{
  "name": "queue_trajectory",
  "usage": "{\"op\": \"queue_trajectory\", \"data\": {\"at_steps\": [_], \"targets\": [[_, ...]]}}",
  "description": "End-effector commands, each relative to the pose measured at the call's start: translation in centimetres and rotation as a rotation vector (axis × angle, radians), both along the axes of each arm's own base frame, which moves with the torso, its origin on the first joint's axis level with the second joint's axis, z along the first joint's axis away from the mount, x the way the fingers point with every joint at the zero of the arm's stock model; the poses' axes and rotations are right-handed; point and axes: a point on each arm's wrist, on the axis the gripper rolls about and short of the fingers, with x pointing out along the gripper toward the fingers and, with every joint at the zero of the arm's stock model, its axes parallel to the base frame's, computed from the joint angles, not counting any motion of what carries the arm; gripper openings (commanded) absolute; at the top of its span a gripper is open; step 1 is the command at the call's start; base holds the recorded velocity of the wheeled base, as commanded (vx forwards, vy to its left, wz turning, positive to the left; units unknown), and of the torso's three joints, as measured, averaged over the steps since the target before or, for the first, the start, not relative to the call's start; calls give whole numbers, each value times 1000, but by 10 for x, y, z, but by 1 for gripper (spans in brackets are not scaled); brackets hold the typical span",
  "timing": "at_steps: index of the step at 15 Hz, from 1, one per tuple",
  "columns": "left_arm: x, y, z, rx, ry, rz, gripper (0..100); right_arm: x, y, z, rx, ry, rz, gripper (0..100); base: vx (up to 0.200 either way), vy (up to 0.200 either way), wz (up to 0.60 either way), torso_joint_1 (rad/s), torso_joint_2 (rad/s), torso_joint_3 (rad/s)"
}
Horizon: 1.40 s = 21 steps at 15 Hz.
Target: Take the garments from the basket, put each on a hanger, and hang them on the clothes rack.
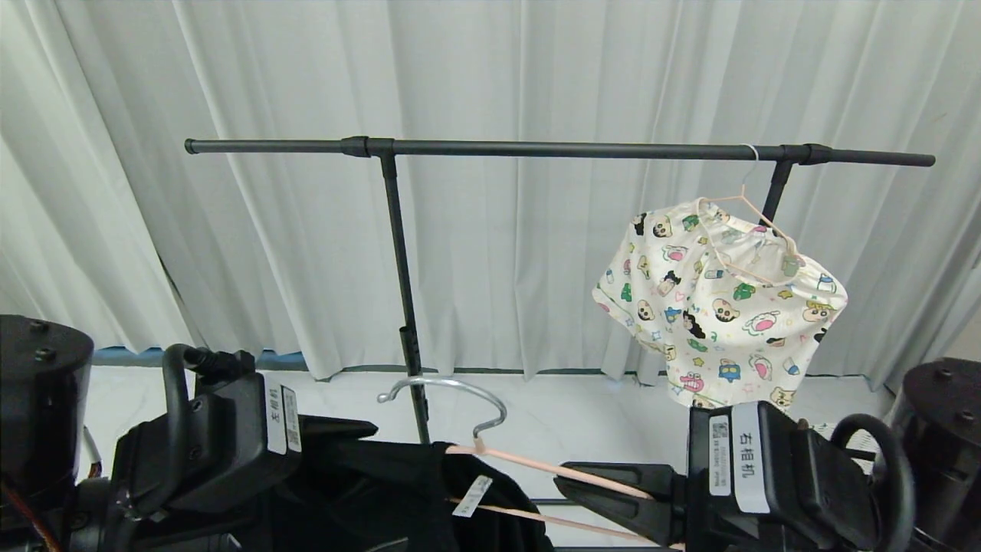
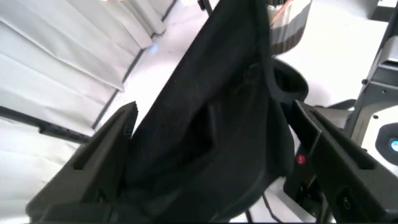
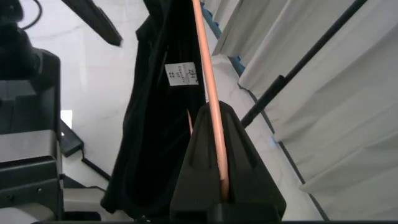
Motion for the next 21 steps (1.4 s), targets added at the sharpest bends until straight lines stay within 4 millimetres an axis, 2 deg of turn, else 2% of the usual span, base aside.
{"op": "queue_trajectory", "data": {"at_steps": [1,7,8,11,15,16,18,19,21], "targets": [[1,0,-1,4,4,2,0,-6,1,2,9,-6,18,0,0,0,0,0,0,0],[1,0,-2,14,-2,23,0,-9,2,1,1,-7,11,0,0,0,0,0,0,0],[2,0,-1,14,-3,25,0,-9,1,0,-4,-8,-8,100,0,0,0,0,0,0],[3,7,-4,0,-23,66,0,-7,0,-2,-18,-24,-97,100,0,0,0,0,0,0],[1,33,-18,31,-13,241,0,5,-7,-2,-25,-31,-213,100,0,0,0,0,0,0],[2,37,-16,18,-14,277,0,6,-8,-3,-24,-25,-214,100,0,0,0,0,0,0],[11,44,0,-101,19,412,0,6,-6,-4,-17,9,-196,100,0,0,0,0,0,0],[12,43,9,-163,37,444,0,8,-2,-5,-11,35,-197,100,0,0,0,0,0,0],[13,42,13,-173,29,438,0,11,4,-8,3,102,-208,100,0,0,0,0,0,0]]}}
